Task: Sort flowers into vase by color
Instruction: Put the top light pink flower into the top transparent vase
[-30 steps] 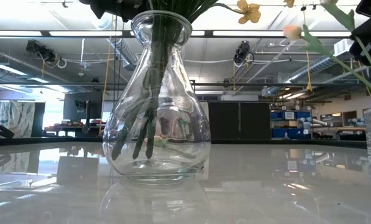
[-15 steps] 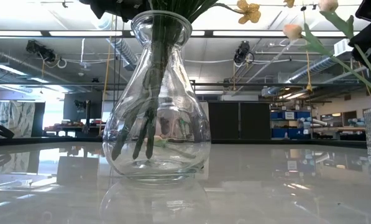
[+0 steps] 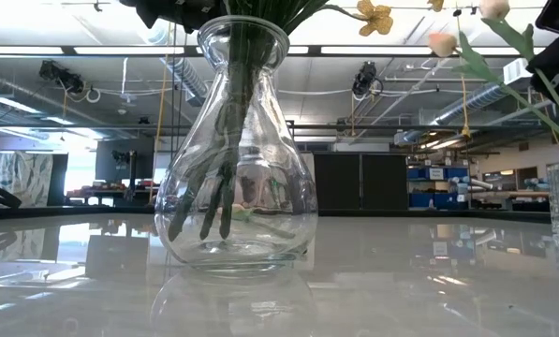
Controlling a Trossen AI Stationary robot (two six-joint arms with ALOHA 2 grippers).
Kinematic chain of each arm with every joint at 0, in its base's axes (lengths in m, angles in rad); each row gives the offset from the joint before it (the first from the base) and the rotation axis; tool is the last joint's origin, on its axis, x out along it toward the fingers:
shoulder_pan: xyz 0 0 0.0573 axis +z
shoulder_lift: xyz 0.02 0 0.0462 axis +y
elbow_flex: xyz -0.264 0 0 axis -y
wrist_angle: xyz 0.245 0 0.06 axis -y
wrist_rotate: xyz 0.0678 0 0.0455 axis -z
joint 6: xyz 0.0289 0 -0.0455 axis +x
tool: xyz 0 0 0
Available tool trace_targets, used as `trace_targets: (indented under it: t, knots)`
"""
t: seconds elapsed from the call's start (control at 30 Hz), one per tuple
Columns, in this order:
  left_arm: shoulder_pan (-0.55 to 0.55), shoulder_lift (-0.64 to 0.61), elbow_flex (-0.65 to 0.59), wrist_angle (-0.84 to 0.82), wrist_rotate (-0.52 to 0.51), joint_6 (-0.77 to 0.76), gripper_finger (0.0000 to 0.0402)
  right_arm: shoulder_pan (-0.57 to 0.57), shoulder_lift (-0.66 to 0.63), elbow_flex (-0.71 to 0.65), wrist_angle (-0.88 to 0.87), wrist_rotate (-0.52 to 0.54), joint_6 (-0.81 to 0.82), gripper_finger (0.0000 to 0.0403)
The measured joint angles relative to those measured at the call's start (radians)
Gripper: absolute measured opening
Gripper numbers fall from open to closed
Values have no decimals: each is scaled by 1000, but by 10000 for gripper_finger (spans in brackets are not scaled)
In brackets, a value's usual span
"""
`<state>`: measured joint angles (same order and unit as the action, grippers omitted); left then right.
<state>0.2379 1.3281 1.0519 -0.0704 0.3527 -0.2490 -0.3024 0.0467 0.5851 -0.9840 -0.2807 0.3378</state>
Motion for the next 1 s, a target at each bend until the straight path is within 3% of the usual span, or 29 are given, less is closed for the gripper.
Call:
trace_targets:
  t: [1.0]
  knots:
    - [0,0,0,0,0,0,160,1,72,0,-5,-99,10,29]
